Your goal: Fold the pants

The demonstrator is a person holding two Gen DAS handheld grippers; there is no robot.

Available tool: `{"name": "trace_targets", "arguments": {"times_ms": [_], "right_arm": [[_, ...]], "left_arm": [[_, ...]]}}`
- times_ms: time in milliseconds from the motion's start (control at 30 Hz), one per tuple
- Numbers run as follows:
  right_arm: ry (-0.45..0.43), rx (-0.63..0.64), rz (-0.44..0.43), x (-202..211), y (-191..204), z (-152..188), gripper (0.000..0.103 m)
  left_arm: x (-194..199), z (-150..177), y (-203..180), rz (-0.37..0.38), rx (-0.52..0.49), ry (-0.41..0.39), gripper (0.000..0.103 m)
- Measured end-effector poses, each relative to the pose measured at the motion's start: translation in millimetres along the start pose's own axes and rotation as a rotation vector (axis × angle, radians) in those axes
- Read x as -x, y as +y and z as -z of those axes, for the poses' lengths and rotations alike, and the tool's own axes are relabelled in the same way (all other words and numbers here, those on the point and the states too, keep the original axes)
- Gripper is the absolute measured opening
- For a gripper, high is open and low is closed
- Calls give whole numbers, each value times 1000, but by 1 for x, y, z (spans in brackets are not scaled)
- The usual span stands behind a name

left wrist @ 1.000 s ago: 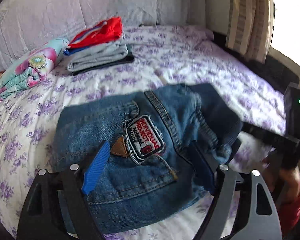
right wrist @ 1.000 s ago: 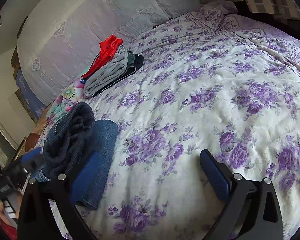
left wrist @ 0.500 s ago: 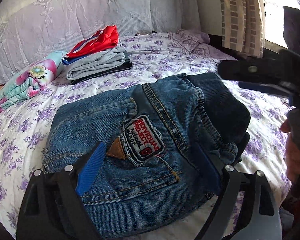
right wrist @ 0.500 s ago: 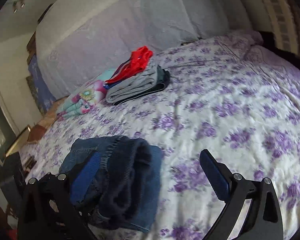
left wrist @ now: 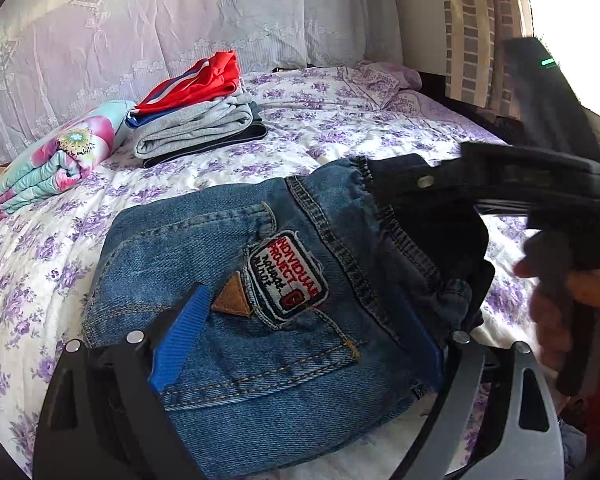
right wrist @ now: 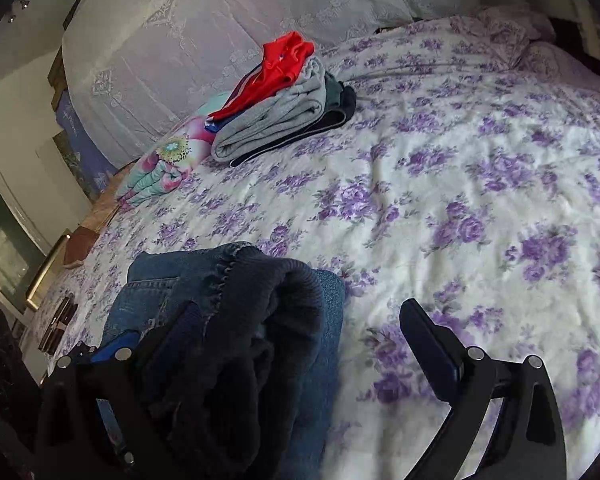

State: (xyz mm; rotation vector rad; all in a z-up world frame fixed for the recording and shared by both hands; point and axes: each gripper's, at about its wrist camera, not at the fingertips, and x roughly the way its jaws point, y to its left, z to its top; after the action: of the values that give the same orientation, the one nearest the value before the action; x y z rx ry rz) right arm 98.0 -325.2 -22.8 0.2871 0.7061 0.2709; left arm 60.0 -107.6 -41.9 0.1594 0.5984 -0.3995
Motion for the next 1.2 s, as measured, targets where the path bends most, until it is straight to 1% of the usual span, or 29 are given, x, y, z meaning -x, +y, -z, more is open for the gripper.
{"name": "trace_targets", "arguments": {"times_ms": [33,100,133,167,200,233,267,300,333,367,433,500,567,600,667,767,800,833,867,900,933,967,1000,1100,1167,1200], "right_arm": [[-40,46,14,16,9,3,100],[-73,123,38,32,22,10,100],[-62,155,74,32,25,14,100],[-21,183,158,25,22,20,100],[-2,188,194,16,15,25,100],[-7,152,140,10,1,29,100],[12,66,54,4,-17,30,100],[58,-40,-28,-2,-35,30,100],[68,-66,-55,-3,-40,32,100],[59,-49,-48,-1,-38,32,100],[17,3,7,9,-25,32,100],[-53,46,51,26,-11,27,100],[-126,70,53,41,2,17,100],[-141,84,41,44,8,10,100],[-124,107,42,38,18,-2,100],[-85,141,62,10,31,-13,100],[-45,159,107,-6,30,-12,100],[18,175,155,-28,26,-7,100],[32,154,128,-39,17,-3,100],[40,83,51,-42,3,-3,100],[70,17,-6,-44,-8,-2,100],[84,-23,-43,-44,-15,-1,100],[78,-25,-45,-41,-14,0,100],[5,10,2,-19,1,0,100],[-78,46,13,1,15,-3,100],[-99,67,13,7,21,-7,100]], "left_arm": [[0,0,0,2,2,0,88],[0,0,0,1,2,-2,88],[0,0,1,1,2,-2,88],[0,0,1,2,3,-2,87],[0,0,2,4,4,-2,88],[-1,0,1,4,-2,0,88],[-1,0,-2,-3,-9,1,88],[0,0,-3,-7,-17,-2,88],[0,1,-4,-10,-21,-4,88],[0,1,-4,-9,-19,-4,88],[1,2,-4,-3,-12,-5,88],[1,2,-5,-1,-5,-6,88],[2,1,-5,-3,-4,-6,88],[2,1,-6,-5,-5,-7,88],[2,1,-6,-5,-4,-6,88],[2,1,-6,-5,-4,-7,88],[2,1,-6,-5,-4,-7,88],[2,1,-6,-5,-4,-7,88],[1,1,-6,-8,-5,-4,88],[1,1,-5,-9,1,0,88],[1,1,-4,-2,3,-2,88],[1,1,-4,-2,0,-4,88],[2,1,-6,-6,-7,-6,89],[3,1,-5,-1,-4,-10,89],[3,1,-5,0,1,-9,89],[3,1,-5,-2,0,-9,89]]}}
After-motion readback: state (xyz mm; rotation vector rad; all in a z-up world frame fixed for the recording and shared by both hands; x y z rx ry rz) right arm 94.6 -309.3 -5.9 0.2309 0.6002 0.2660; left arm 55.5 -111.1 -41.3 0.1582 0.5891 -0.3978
